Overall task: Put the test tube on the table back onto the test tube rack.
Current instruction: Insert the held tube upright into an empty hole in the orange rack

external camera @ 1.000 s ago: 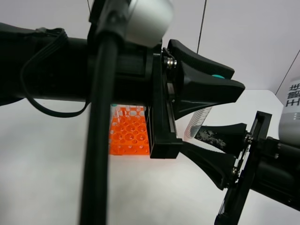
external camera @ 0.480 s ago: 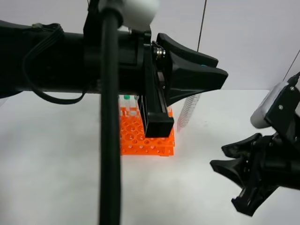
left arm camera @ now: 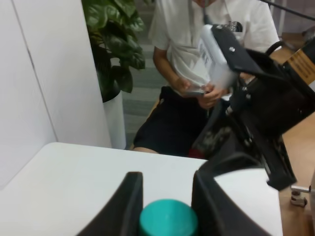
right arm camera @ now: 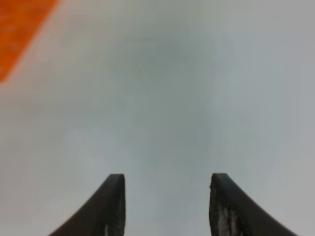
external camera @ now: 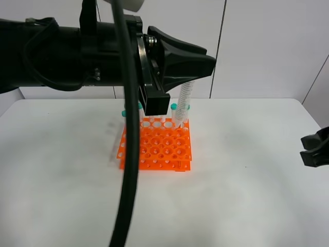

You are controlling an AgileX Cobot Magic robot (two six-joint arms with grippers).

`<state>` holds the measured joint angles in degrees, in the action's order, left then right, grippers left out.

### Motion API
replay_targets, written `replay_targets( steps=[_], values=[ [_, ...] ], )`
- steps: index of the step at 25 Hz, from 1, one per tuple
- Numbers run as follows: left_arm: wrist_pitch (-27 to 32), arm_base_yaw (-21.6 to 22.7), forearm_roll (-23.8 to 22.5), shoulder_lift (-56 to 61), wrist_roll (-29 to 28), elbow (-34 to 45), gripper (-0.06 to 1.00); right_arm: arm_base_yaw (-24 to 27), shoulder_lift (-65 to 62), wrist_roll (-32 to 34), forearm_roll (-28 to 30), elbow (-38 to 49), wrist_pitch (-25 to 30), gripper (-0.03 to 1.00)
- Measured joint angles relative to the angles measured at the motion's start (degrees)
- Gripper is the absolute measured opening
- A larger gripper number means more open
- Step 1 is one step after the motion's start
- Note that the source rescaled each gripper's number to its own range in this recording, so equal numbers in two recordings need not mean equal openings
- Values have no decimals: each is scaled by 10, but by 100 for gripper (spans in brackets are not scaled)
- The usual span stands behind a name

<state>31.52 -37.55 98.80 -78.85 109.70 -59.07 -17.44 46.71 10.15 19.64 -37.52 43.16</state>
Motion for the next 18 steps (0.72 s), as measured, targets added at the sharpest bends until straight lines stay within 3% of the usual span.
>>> replay_targets(
  steps=[5,8,12,15,18],
  values=[
    [-4,3,2,0,0,0,0,33,0,35,-3,0,6,53],
    [-4,3,2,0,0,0,0,34,5,36,-19,-2,43,53],
    [-4,3,2,0,0,0,0,34,41,17,-78,-5,98,53],
    [-4,3,2,0,0,1,0,34,73,-18,-140,-6,91,53],
    [-4,3,2,0,0,9,0,39,95,-29,-164,-11,74,52]
  ],
)
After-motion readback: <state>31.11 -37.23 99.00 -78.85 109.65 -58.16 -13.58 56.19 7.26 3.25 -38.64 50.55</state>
